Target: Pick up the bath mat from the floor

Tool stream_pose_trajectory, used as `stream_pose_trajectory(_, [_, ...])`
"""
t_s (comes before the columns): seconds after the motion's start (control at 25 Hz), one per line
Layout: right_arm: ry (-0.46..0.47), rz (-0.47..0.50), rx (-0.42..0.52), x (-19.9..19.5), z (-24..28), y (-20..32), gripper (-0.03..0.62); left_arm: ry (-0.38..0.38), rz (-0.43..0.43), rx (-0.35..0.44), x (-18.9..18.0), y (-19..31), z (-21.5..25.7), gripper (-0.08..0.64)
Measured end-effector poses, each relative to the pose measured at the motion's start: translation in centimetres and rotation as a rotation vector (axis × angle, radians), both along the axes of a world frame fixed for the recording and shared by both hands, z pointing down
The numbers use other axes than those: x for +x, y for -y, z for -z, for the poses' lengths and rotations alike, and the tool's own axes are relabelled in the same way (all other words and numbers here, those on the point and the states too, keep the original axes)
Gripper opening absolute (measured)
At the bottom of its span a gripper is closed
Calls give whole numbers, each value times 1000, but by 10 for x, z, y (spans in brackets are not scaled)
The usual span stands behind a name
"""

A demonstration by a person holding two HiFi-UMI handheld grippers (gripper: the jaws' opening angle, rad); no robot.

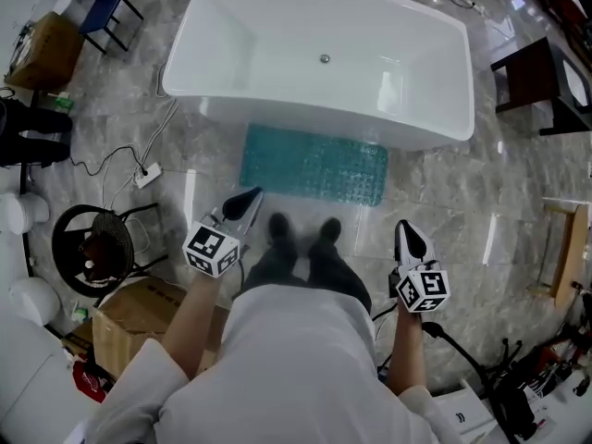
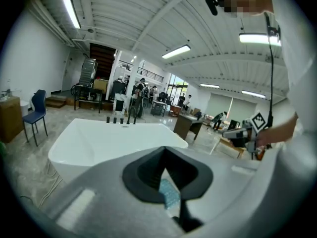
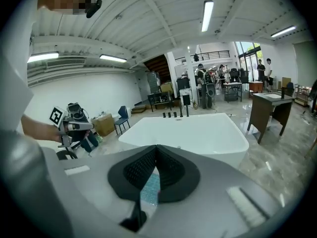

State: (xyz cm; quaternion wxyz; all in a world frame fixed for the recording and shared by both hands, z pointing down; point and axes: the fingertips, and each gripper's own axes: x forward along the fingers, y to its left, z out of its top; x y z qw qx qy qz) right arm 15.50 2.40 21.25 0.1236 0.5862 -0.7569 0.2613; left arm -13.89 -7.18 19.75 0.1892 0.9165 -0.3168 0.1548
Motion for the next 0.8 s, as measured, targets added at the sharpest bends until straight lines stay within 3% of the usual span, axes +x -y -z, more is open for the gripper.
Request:
stream_pose_trajectory(0.36, [8,52,-47,38,-50,44,3,49,51,-44,34,32,-50,2])
stream_pose_trajectory(0.56, [58,62,-62,40,-83,68,3,41,77,-83,35,54,-82,2])
stream_pose_trajectory(0.8, [37,87,-93,39,-129,85,3,53,80,-96,38,70,-126,2])
